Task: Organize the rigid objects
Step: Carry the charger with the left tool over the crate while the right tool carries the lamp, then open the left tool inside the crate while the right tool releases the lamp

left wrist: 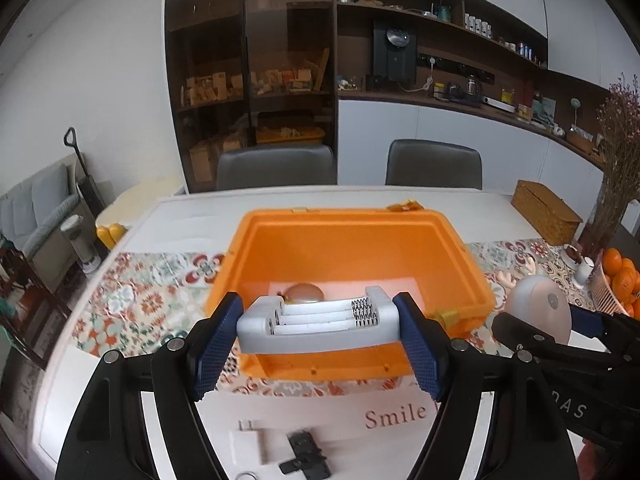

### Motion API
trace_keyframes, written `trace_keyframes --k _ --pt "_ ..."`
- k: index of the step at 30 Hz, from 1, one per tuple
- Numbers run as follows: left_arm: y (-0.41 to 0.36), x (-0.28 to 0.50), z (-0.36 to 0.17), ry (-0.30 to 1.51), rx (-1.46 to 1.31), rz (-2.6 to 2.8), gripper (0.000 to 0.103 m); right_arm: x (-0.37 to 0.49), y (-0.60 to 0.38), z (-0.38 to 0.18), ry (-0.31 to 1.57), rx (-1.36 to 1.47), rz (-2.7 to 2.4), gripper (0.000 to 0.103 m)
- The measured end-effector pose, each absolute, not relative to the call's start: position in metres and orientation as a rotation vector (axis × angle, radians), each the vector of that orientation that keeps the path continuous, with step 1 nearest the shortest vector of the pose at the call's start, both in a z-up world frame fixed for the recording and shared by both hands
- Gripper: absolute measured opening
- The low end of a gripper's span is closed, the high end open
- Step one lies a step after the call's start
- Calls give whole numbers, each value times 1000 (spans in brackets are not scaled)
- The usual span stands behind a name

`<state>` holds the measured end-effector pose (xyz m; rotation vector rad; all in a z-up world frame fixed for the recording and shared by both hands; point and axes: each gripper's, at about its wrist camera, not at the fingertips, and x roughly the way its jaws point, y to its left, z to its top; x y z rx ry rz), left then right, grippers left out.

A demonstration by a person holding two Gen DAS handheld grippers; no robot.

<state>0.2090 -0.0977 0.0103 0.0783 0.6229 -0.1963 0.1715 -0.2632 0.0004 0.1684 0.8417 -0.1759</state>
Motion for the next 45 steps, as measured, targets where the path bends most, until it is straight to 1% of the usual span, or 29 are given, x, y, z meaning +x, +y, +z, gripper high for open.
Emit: trace_keyframes --k 5,12,25,36,45 --pt "-96 221 22 614 78 -202 77 187 -260 10 847 158 -173 75" --pt "-102 231 38 552 129 -225 77 206 -260 25 814 151 -164 75" --pt "-108 291 43 665 77 -321 77 252 -274 33 831 199 -158 75" --pt "-124 334 16 798 124 -335 77 290 -292 11 910 239 -212 75" --pt "-135 360 -18 994 146 -342 77 308 -294 -9 984 231 -217 75"
